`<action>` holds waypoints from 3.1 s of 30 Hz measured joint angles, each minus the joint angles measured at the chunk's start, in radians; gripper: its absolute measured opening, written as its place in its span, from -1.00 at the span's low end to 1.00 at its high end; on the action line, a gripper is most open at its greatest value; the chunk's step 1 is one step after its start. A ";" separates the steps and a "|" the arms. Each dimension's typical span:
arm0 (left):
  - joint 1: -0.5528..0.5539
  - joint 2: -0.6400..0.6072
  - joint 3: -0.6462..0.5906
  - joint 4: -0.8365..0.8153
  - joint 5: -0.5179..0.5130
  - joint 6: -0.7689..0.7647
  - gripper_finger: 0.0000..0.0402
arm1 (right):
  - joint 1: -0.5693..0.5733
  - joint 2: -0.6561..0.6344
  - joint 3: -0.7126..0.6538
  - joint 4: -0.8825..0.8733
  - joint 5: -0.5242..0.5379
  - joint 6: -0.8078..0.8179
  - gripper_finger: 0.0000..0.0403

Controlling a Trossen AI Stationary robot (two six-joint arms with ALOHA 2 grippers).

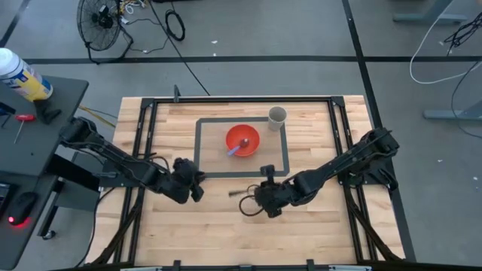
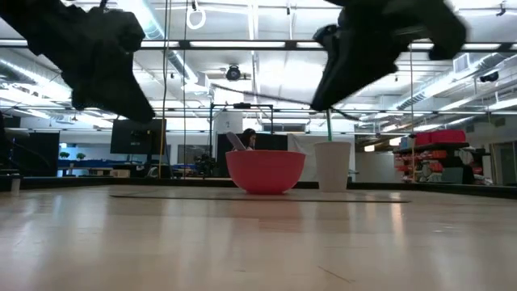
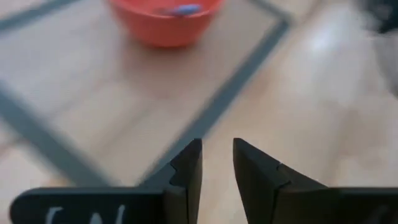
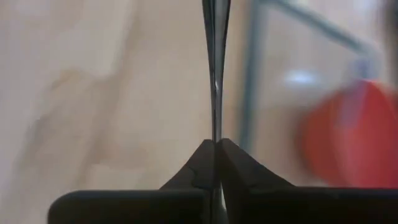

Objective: Pick & Place Utensil
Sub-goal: Put the black fork into the orange bowl

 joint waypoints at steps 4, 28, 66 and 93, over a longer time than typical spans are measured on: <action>0.022 -0.007 -0.091 0.322 0.051 0.076 -0.41 | 0.014 -0.016 0.000 0.007 0.236 0.133 -0.92; 0.304 0.086 -0.091 1.172 0.153 0.342 0.18 | -0.122 -0.016 0.001 0.262 0.492 0.318 -0.92; 0.410 0.109 -0.078 1.200 0.166 0.391 -0.56 | -0.124 -0.016 0.001 0.317 0.491 0.250 -0.92; 0.647 0.109 0.403 0.436 0.410 0.683 -0.96 | -0.005 -0.223 0.003 0.063 0.468 0.388 0.09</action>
